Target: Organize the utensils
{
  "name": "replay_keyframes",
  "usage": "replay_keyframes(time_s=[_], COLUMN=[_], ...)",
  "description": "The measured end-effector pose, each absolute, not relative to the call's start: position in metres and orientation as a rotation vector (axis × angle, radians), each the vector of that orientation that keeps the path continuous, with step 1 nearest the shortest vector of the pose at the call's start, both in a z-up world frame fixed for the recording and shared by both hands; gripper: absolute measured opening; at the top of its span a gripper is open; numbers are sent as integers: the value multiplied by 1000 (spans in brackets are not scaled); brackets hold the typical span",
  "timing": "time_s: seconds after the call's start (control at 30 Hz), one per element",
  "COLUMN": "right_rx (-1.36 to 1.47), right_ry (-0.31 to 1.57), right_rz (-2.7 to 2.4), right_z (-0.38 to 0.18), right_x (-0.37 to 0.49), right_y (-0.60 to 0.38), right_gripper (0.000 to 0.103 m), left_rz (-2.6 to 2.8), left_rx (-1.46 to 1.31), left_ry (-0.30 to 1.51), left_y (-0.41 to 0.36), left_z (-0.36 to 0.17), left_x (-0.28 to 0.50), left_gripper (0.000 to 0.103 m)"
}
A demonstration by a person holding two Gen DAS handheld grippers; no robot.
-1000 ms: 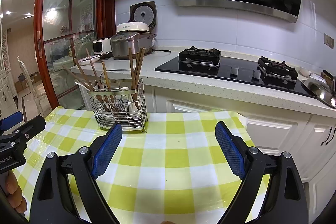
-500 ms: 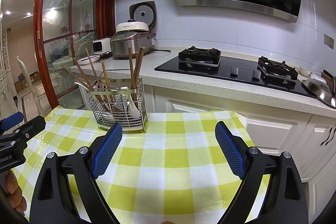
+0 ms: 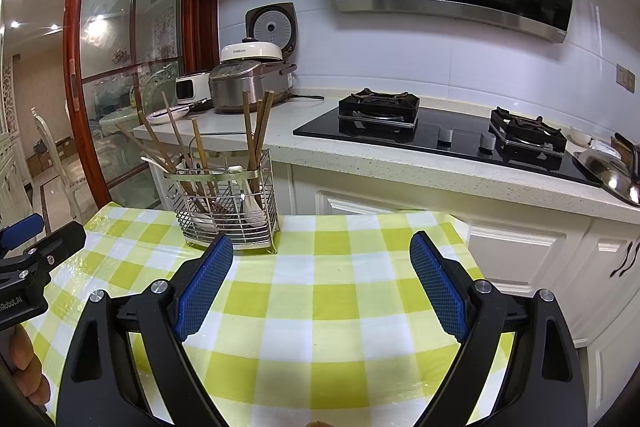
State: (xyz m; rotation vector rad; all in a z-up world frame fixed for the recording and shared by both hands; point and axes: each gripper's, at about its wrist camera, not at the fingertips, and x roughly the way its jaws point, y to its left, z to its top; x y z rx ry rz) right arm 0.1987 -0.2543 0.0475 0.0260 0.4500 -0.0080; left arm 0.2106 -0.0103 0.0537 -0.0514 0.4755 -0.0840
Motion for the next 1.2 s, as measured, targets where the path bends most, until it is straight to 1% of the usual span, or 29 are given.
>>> replay_keyframes(time_s=[1.2], right_rx=[24], right_ry=[449], right_rz=[-9], right_z=[47], right_x=[198], right_y=[-255], right_gripper=[85], left_rz=[-93], left_rx=[-44], left_ry=[479], left_y=[-13], left_z=[54], left_x=[211], left_gripper=[98])
